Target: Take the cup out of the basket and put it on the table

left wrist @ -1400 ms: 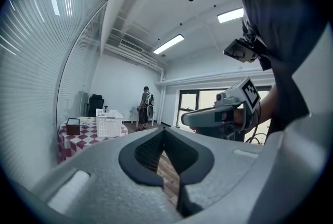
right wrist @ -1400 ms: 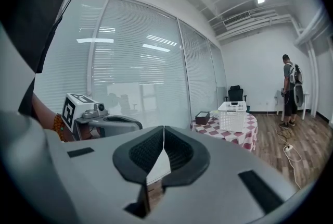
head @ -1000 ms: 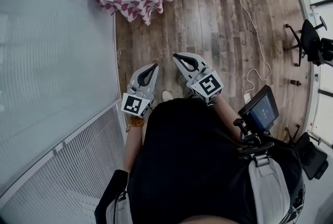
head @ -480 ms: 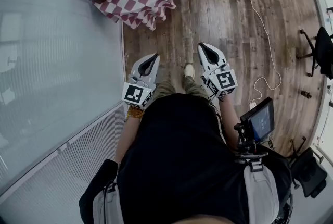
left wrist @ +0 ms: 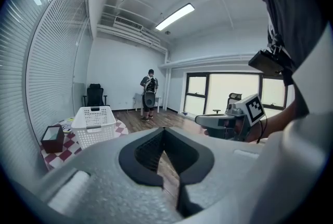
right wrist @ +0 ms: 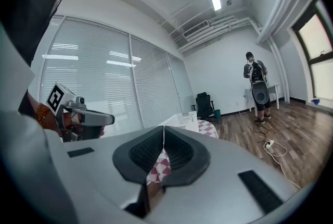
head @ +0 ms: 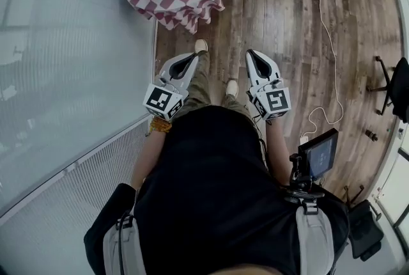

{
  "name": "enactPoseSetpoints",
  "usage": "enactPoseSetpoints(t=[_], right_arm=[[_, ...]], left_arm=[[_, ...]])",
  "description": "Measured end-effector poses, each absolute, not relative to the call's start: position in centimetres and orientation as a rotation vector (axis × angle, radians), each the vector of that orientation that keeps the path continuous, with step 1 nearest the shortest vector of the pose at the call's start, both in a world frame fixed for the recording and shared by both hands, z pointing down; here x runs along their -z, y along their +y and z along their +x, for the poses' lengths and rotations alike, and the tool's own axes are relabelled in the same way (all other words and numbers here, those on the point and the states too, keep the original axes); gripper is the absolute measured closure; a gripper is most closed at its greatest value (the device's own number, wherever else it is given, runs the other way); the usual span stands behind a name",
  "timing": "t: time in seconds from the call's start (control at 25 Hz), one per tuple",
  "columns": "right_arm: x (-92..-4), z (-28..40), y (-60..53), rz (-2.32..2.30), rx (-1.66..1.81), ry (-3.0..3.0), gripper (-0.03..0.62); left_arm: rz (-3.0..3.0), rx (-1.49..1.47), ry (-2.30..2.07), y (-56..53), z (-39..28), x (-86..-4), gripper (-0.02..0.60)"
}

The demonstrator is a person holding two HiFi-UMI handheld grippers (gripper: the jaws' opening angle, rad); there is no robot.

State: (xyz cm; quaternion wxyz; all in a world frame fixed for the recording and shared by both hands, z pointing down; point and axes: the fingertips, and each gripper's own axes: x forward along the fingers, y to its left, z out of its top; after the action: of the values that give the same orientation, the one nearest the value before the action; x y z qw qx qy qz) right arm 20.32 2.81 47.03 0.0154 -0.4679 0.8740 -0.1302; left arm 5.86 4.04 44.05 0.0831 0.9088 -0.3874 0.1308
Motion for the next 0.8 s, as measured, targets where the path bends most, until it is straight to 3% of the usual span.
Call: enactPoseSetpoints(t=[0.8], right_arm=[[-46.0,12.3,-23.5,-1.347,0.162,3.174,0.58]], left_arm=[[2.8,-0.256,-1.205,-21.2,2.1,-46.0,0.575]])
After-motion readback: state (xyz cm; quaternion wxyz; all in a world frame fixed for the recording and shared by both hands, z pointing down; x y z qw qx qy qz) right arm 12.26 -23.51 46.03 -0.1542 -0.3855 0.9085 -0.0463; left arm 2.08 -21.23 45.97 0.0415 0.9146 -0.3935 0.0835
